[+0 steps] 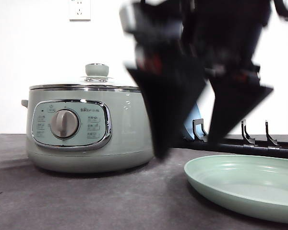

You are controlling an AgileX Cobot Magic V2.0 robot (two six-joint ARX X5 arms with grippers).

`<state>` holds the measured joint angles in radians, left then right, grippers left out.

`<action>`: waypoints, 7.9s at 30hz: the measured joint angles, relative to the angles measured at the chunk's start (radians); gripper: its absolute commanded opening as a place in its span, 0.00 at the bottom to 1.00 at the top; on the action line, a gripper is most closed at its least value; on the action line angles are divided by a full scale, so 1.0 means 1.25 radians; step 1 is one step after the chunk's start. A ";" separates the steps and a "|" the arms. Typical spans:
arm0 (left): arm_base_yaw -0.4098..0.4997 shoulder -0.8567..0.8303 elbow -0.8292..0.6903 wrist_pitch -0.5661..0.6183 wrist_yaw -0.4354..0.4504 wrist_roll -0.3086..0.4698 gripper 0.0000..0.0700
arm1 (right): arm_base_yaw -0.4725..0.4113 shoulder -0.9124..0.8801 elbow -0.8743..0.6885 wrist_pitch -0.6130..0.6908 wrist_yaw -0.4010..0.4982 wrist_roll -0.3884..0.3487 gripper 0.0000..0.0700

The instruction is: Transfer potato from steamer to green plate

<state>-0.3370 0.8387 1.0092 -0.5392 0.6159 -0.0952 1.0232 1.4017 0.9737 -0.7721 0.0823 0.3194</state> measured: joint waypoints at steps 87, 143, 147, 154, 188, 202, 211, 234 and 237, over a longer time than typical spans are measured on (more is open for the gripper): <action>-0.100 0.789 0.721 -0.454 -0.456 0.111 1.00 | -0.589 -0.673 -0.013 -0.082 -0.378 -0.097 0.82; -0.085 0.836 0.724 -0.447 -0.432 0.166 0.01 | -0.589 -0.673 -0.013 -0.073 -0.377 -0.127 0.82; -0.085 0.836 0.725 -0.447 -0.432 0.167 0.01 | -0.589 -0.673 -0.013 -0.073 -0.377 -0.127 0.82; -0.085 0.851 0.773 -0.486 -0.432 0.159 0.01 | -0.589 -0.673 -0.013 -0.073 -0.376 -0.127 0.82; 0.006 0.804 1.010 -0.643 -0.495 0.128 0.01 | -0.589 -0.673 -0.013 -0.061 -0.376 -0.132 0.82; 0.173 0.803 1.009 -0.646 -0.497 0.128 0.01 | -0.589 -0.673 -0.013 -0.061 -0.359 -0.143 0.82; 0.258 0.803 1.009 -0.646 -0.503 0.125 0.01 | -0.589 -0.661 -0.013 -0.061 -0.359 -0.145 0.82; 0.273 0.803 1.009 -0.644 -0.500 0.110 0.01 | -0.416 -0.122 0.308 -0.042 -0.403 -0.203 0.82; 0.273 0.803 1.010 -0.644 -0.500 0.110 0.01 | -0.376 -0.005 0.414 -0.067 -0.401 -0.226 0.82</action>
<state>0.0044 1.8423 2.2711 -1.3437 -0.0093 0.0422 0.5535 1.3961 1.4906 -0.8559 -0.4187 0.0375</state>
